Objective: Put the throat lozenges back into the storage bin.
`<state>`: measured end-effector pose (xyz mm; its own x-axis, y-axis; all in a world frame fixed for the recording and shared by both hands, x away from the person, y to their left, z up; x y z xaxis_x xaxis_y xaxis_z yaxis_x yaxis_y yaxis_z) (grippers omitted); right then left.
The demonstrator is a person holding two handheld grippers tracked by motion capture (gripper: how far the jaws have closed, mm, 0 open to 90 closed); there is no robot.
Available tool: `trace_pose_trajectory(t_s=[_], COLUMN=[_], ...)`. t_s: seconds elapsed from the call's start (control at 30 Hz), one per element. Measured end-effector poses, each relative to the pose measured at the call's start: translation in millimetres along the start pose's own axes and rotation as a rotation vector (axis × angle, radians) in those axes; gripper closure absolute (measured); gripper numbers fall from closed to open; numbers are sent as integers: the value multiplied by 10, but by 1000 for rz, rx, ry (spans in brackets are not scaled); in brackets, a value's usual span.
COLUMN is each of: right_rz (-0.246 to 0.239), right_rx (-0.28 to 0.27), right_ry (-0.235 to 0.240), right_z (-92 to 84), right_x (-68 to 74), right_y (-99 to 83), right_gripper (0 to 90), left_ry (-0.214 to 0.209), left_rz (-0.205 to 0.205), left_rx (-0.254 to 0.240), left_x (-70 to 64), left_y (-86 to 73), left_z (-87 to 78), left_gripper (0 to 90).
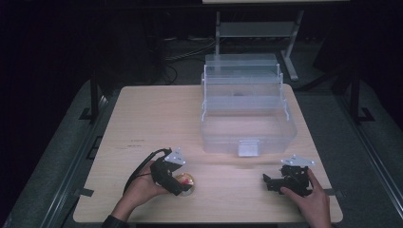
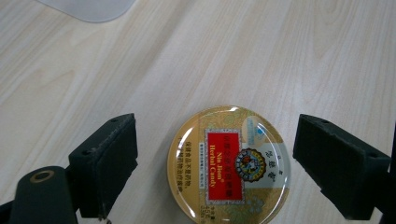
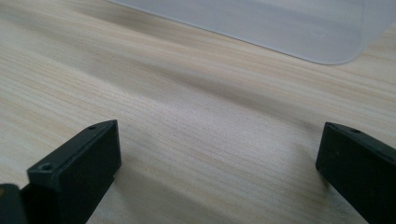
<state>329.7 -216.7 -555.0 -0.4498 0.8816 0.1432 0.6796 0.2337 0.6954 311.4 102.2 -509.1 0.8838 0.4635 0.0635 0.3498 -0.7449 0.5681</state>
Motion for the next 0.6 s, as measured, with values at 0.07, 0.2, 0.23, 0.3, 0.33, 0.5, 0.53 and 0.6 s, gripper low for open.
trace_pose_trajectory(t_s=[0.07,0.2,0.23,0.3,0.33,0.5,0.53,0.6], right_rz=[1,1,1,1,1,1,0,1], right_rx=[0,1,0,0,0,0,1,1], right_ry=[0,0,0,0,0,0,-1,0], right_z=[0,0,0,0,0,0,0,-1], right_x=[0,0,0,0,0,0,0,0], right_y=[0,-1,-1,-1,-1,-1,-1,-1], right_gripper=[0,0,0,0,0,0,0,0], left_ry=[-2,-1,-1,-1,2,4,4,2], left_rz=[9,22,33,35,32,49,65,63], left_rx=[8,21,33,34,37,55,64,65], left_x=[-17,-32,-36,-48,-54,-73,-71,-91], left_y=[-4,-16,-25,-27,-29,-55,-68,-75], left_z=[22,48,52,63,69,92,92,110], left_gripper=[132,129,129,128,128,125,123,123])
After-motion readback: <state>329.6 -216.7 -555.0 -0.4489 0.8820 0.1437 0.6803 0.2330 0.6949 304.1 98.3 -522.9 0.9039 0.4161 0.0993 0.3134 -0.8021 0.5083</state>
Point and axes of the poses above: each handheld gripper's, and its own axes: z roughly forward along the jaws, y roughly out of its top, x roughly to its left, the point moved 10 cm from there along z, roughly forward along the jaws, and after that the axes turned 9 degrees about y, right-handed, at the moved point
